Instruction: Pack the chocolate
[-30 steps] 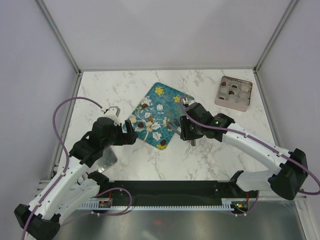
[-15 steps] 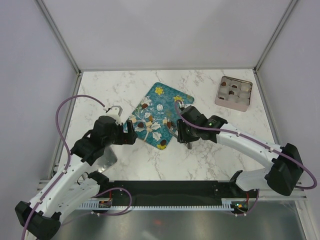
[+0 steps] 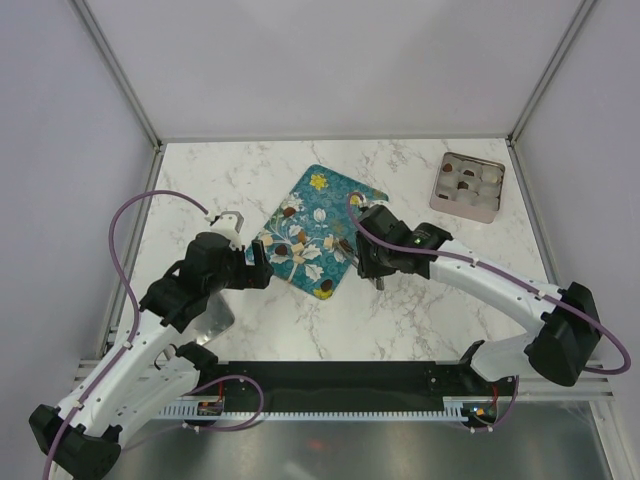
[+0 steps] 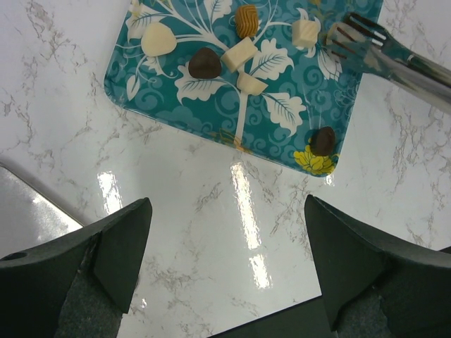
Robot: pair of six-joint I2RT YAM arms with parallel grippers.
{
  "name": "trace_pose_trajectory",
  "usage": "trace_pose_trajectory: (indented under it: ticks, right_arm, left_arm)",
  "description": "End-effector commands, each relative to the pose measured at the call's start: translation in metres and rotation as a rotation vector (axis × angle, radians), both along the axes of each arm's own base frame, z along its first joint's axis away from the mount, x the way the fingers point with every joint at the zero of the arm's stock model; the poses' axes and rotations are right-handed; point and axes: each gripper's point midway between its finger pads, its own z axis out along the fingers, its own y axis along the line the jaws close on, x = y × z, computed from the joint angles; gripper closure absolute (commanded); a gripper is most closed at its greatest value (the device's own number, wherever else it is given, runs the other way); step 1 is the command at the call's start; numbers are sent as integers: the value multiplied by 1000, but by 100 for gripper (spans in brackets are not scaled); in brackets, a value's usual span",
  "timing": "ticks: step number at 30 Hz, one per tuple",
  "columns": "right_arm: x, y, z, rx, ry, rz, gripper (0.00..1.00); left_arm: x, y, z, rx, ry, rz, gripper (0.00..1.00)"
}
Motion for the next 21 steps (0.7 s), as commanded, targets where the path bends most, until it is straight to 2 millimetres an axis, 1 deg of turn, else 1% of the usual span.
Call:
trace_pose_trajectory:
  ticks: [1,3,5,6,8,9,11,12,14,15,16,17,19,20,21]
  right_arm:
    - [17,-2,31,-7,-91,-24,68]
    - [24,-4,41,-4,-111,-36,69]
    - [30,-9,45,-11,-120,-47,69]
    - [38,-17,51,-23,-133,-62,69]
    - [50,-34,56,-52,-152,-94,69]
    - [64,-55,61,-72,-164,-135,69]
    - [78,-75,72,-64,-185,-181,69]
    - [90,-100,76,-85,-194,-236,69]
    - [103,-124,85,-116,-220,-296,69]
    - [113,-149,85,-171,-230,-352,69]
    - [118,-161,84,-196,-228,-376,69]
    - [126,-182,88,-208,-231,-432,69]
    - [135,-202,85,-245,-221,-482,69]
    - [141,-220,89,-249,-227,-535,69]
    - [146,-229,85,-268,-214,-558,69]
  left_arm:
    - [8,3,18,12,-67,4,3]
    - [8,3,17,14,-63,4,3]
    - [8,2,17,14,-63,0,3]
    - [8,2,18,12,-67,0,3]
    - [7,3,19,11,-71,0,3]
    - [7,3,18,11,-71,0,3]
    - [7,3,20,7,-76,2,3]
    - [6,3,20,6,-79,0,3]
    - [6,2,20,4,-78,-4,3]
    - [6,2,20,5,-75,-5,3]
    - [6,2,20,5,-75,-5,3]
    - [6,2,19,7,-74,-6,4]
    - [6,1,20,6,-74,-10,3]
    - [6,1,20,4,-75,-9,3]
    - [6,1,20,3,-73,-11,3]
